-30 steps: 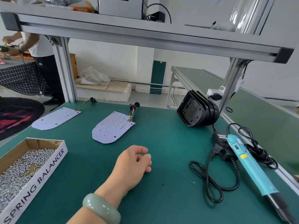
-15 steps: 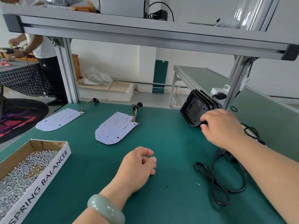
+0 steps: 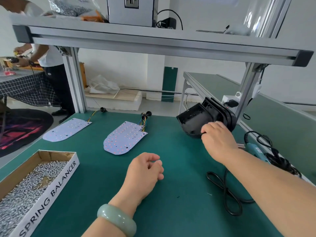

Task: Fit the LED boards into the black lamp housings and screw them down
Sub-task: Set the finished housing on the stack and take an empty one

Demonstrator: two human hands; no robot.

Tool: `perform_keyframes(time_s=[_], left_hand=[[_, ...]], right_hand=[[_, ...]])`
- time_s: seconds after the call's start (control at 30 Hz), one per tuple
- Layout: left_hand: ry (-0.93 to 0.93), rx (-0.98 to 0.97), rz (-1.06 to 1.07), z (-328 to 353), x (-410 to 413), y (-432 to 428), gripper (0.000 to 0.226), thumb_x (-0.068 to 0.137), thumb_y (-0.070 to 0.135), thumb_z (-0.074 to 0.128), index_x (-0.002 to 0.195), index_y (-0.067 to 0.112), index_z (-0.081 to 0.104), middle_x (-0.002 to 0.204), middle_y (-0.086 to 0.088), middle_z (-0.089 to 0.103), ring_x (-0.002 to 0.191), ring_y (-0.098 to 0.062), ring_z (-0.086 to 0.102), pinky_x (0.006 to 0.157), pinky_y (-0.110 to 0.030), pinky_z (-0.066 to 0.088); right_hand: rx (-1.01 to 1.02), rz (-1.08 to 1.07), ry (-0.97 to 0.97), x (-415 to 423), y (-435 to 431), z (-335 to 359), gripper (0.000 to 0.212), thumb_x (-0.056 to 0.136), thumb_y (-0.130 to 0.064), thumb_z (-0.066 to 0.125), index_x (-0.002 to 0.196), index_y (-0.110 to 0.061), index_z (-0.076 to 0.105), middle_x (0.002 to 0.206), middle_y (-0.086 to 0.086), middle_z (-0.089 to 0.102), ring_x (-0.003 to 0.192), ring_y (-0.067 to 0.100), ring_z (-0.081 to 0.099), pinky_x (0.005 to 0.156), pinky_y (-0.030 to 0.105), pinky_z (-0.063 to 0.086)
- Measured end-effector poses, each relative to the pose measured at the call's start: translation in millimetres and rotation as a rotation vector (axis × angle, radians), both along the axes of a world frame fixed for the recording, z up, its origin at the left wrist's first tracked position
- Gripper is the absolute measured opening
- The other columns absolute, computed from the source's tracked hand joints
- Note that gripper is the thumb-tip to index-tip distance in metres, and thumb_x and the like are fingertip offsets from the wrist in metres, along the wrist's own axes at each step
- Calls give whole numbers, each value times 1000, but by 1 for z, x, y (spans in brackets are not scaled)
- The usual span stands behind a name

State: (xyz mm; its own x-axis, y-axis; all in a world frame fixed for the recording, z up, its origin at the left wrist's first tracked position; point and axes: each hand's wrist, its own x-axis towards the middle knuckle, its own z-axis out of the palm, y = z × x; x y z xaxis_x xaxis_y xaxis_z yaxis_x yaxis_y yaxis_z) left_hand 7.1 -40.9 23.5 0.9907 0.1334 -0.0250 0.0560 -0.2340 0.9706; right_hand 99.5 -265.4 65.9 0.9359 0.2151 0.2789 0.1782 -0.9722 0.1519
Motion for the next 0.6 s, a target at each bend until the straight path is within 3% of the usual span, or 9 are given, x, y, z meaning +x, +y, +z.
perform_keyframes(time_s=[0.03, 0.1, 0.23, 0.3, 0.33, 0.4, 0.5, 0.57, 0.6], left_hand=[[-33, 22, 74, 4, 6, 3, 9, 91, 18, 56, 99, 20, 59, 69, 6, 69, 62, -11, 66, 61, -31, 54], [-102, 156, 222, 11, 23, 13, 18, 91, 22, 54, 109, 21, 58, 82, 11, 68, 67, -11, 63, 54, -23, 43], [-35, 556, 284, 13, 61, 41, 47, 93, 28, 51, 137, 13, 43, 137, -3, 51, 121, -24, 47, 90, -31, 41], [79, 813, 240, 7, 73, 54, 55, 93, 37, 51, 139, 11, 37, 144, -6, 41, 135, -26, 30, 103, -39, 33], [138, 919, 203, 6, 75, 58, 56, 92, 43, 51, 136, 11, 38, 142, -6, 42, 135, -26, 31, 102, -39, 33], [182, 1092, 144, 4, 76, 61, 47, 93, 47, 49, 122, 11, 45, 126, -7, 56, 119, -28, 49, 83, -35, 41], [31, 1465, 33, 4, 68, 53, 20, 96, 19, 44, 113, 8, 46, 102, -7, 66, 93, -28, 63, 61, -30, 39], [-53, 1462, 103, 13, 64, 56, 24, 88, 3, 41, 111, 9, 45, 99, -7, 67, 89, -29, 65, 60, -29, 38], [-64, 1346, 192, 21, 63, 62, 24, 87, 1, 41, 108, 10, 45, 98, -9, 67, 89, -32, 64, 61, -30, 38]], right_hand=[[163, 33, 15, -8, 8, -2, 23, 92, -10, 44, 110, -10, 59, 117, 3, 53, 116, 23, 38, 103, 31, 26], [287, 104, 36, -35, 29, -5, 10, 92, -11, 48, 98, -11, 56, 101, 1, 50, 103, 25, 42, 84, 31, 29], [112, 334, -58, -88, 68, -12, 7, 69, -1, 68, 69, -7, 64, 79, 6, 52, 76, 30, 53, 67, 37, 40], [34, 348, 28, -97, 79, -15, 17, 71, 3, 63, 83, -7, 70, 89, 6, 51, 83, 28, 50, 70, 33, 36], [44, 346, 80, -99, 83, -17, 25, 75, 3, 57, 93, -10, 71, 96, 5, 50, 89, 26, 47, 71, 32, 29], [54, 320, 123, -102, 87, -13, 29, 82, -2, 51, 100, -14, 69, 104, 4, 49, 93, 23, 44, 72, 31, 24], [62, 319, 189, -110, 90, -4, 22, 83, -8, 50, 95, -12, 68, 105, 4, 52, 95, 25, 48, 76, 32, 35], [13, 342, 269, -115, 86, 0, 18, 82, -10, 51, 91, -10, 67, 103, 5, 53, 95, 26, 50, 78, 34, 42], [30, 361, 296, -117, 83, 2, 17, 83, -11, 51, 89, -10, 66, 104, 5, 54, 96, 26, 51, 80, 34, 44]])
